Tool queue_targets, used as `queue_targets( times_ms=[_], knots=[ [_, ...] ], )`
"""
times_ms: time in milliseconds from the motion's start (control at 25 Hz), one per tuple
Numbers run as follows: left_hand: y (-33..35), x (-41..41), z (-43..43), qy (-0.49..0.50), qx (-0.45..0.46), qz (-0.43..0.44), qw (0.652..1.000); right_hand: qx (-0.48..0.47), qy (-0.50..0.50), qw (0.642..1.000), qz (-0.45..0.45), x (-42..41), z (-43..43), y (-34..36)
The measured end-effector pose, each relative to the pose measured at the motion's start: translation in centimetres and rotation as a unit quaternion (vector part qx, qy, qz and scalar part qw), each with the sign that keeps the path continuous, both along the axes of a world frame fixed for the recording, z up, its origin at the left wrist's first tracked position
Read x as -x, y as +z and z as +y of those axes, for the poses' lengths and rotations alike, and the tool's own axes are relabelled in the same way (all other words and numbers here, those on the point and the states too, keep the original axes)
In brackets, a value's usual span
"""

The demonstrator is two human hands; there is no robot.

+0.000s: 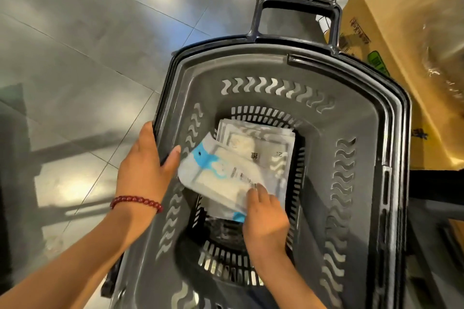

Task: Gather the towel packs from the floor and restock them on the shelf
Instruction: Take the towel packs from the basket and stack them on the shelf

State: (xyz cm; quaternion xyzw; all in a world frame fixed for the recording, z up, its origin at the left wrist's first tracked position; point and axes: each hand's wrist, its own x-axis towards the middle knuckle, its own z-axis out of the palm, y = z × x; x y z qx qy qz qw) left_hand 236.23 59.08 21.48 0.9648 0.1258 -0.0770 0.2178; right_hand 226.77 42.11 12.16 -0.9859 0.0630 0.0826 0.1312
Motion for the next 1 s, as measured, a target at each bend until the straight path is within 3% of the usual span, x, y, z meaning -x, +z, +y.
queue_targets(
  times_ms=[80,200,280,400,560,680,840,1000],
  knots=[
    [-0.2,0.0,0.2,0.004,0.005,0.001,1.0,0.026,0.016,0.993,0.116,0.3,1.1,-1.4],
    [-0.2,0.0,0.2,0.007,-0.001,-0.001,1.0,-0.002,0.022,0.978,0.206,-0.8,1.9,-2.8],
    [-0.2,0.1,0.0,0.004,-0.008,-0.01,1.0,0.029,0.026,0.961,0.275,-2.2,1.3,-2.5],
    [-0.2,0.2,-0.1,0.001,0.001,-0.017,1.0,-0.026,0.037,0.957,0.288,-3.8,0.2,-3.7],
    [-0.4,0.2,0.2,0.013,0.017,-0.017,1.0,-0.044,-0.06,0.993,0.096,-5.1,-2.5,-5.4],
    [-0.4,0.3,0.0,0.013,0.023,-0.025,0.999,-0.024,-0.085,0.978,0.19,-6.3,-4.5,-6.3],
    [-0.8,0.4,0.3,0.009,0.015,-0.033,0.999,0.029,-0.004,0.99,0.138,-9.0,-6.8,-6.3],
    [-0.9,0.5,0.1,0.013,-0.006,-0.026,1.0,0.067,0.074,0.959,0.264,-12.1,-7.6,-6.8]
  ],
)
